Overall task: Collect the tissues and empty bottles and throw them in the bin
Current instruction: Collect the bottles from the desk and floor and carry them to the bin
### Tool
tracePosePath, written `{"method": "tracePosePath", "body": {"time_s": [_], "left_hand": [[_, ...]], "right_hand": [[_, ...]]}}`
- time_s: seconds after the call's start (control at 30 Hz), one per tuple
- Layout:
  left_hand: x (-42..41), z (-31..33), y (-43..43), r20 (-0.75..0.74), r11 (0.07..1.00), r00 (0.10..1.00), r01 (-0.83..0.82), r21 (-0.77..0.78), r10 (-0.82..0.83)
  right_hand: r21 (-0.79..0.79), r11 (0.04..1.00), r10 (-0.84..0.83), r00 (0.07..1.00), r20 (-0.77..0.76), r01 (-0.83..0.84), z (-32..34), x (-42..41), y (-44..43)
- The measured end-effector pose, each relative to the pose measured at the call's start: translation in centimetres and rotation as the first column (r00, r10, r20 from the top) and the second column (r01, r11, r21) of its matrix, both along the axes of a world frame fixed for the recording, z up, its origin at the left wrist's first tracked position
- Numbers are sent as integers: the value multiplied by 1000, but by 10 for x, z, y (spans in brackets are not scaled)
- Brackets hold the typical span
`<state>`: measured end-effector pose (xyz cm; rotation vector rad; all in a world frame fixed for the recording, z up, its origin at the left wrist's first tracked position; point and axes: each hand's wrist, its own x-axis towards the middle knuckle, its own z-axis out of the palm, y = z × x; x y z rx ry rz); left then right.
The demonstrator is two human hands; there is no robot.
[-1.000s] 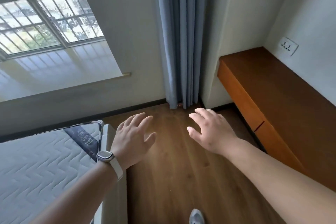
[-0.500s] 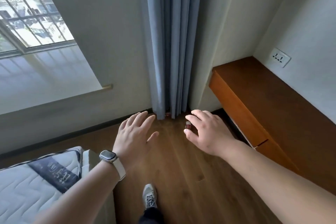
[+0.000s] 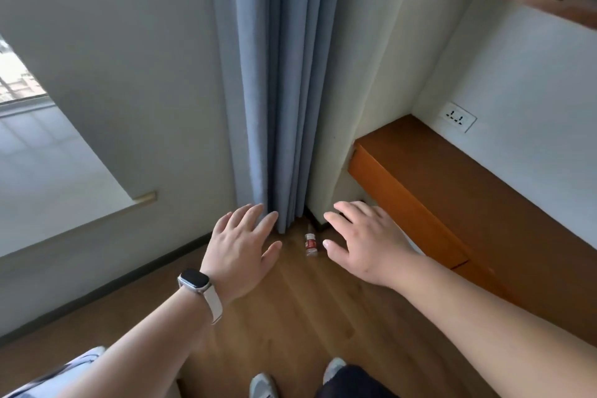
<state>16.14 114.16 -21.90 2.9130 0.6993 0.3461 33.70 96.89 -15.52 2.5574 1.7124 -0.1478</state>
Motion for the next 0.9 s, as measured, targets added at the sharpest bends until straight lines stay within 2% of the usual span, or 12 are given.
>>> {"method": "tracePosePath", "body": {"time_s": [0.3, 0.67, 0.9], "left_hand": [[40, -21, 26, -94, 996, 992, 87, -7, -88], [134, -41, 65, -226, 999, 974, 7, -50, -18], [197, -63, 83, -330, 996, 944, -21, -88, -10]], "right_hand": [[-14, 997, -75, 996, -52, 75, -32, 48, 20], [22, 999, -27, 981, -193, 32, -76, 153, 80], [-31, 999, -31, 971, -235, 24, -119, 200, 95]]}}
